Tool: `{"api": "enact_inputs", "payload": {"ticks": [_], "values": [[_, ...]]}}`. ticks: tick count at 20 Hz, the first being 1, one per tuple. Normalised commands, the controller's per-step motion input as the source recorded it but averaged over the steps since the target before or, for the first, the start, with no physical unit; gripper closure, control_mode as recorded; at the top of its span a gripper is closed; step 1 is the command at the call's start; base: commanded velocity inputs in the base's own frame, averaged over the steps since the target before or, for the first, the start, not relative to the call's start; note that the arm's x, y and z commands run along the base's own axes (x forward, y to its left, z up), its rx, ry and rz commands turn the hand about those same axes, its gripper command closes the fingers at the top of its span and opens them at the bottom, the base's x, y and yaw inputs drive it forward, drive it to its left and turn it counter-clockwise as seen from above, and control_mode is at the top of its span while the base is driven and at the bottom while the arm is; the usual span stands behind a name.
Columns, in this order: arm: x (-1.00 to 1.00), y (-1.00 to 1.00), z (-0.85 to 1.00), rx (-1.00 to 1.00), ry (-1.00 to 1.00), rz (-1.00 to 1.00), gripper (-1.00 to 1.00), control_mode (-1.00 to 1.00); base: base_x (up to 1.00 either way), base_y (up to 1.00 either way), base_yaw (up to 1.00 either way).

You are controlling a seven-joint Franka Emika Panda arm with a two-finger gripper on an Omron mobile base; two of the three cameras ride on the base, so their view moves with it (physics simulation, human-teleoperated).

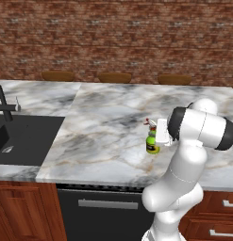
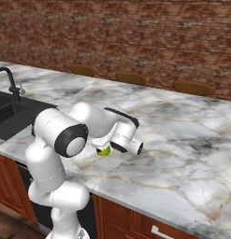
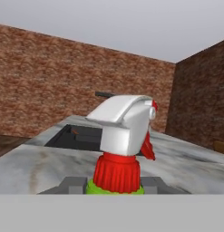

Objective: Move the cutting board and knife to the sink. Then move spray from the cabinet to the counter.

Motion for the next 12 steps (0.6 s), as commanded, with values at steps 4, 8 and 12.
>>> {"api": "enact_inputs", "payload": {"ticks": [4, 8, 12], "values": [[0.0, -0.01, 0.0, 0.0, 0.0, 0.0, -1.0, -1.0, 0.0, 0.0, 0.0], [0.0, 0.0, 0.0, 0.0, 0.0, 0.0, -1.0, -1.0, 0.0, 0.0, 0.0], [0.0, 0.0, 0.0, 0.0, 0.0, 0.0, -1.0, -1.0, 0.0, 0.0, 0.0]]}}
